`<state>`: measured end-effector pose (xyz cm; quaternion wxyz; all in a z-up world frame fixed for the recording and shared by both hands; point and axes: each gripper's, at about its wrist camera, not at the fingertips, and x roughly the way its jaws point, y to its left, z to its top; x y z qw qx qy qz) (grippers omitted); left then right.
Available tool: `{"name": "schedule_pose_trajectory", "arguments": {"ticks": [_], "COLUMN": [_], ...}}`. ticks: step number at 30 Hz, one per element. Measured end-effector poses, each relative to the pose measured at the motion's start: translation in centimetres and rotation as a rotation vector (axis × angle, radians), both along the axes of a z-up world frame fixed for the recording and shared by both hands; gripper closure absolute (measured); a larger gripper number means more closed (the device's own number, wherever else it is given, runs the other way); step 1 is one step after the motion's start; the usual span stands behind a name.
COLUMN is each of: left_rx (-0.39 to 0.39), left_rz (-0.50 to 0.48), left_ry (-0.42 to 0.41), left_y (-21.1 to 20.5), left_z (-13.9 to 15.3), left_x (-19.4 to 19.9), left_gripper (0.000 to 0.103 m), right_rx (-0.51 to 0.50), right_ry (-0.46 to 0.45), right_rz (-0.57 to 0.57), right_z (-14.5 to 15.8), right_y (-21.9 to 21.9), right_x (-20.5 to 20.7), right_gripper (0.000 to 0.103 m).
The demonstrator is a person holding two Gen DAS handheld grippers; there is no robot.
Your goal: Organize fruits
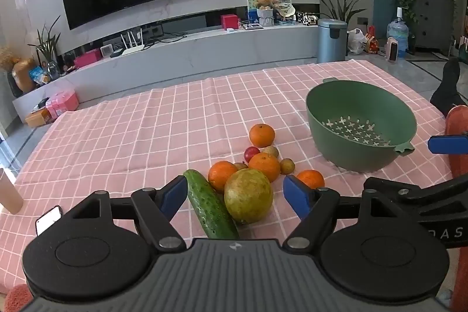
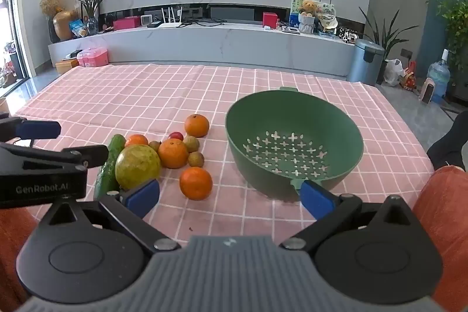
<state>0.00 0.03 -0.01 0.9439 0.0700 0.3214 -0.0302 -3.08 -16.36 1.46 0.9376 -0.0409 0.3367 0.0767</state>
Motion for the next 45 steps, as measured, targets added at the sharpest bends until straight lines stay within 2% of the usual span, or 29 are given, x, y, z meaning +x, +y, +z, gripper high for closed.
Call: {"name": "schedule_pose_trajectory", "arguments": {"ticks": [4,5,7,45], "left_rx": [-0.033,-0.047,-0.010,-0.022], "left_rz": [-0.029,-0.009,-0.006,0.005], "left_ry": [0.025,0.019,0.006,0.010], "left_y": [0.2,1.0,-0.1,0.3], "left_z": [-0.1,0.3,0.4,0.0], "left_x": [0.0,0.0,-0.5,0.0], "left_gripper": [0.018,0.018,0.019,0.019], "right_rx": [0.031,0.036,0.033,0.035], "right_ry": [0.010,0.005,0.009,0.009], "right_rz": [0.004,0.004,0.006,-0.035], "right_z": [0.0,0.2,0.3,-0.1], "right_y": [0.1,-0.2,-0.3,0.1], "right_x": [0.0,-0.2,-0.2,0.0], "right_gripper": [0.004,0.004,0.005,0.004]}}
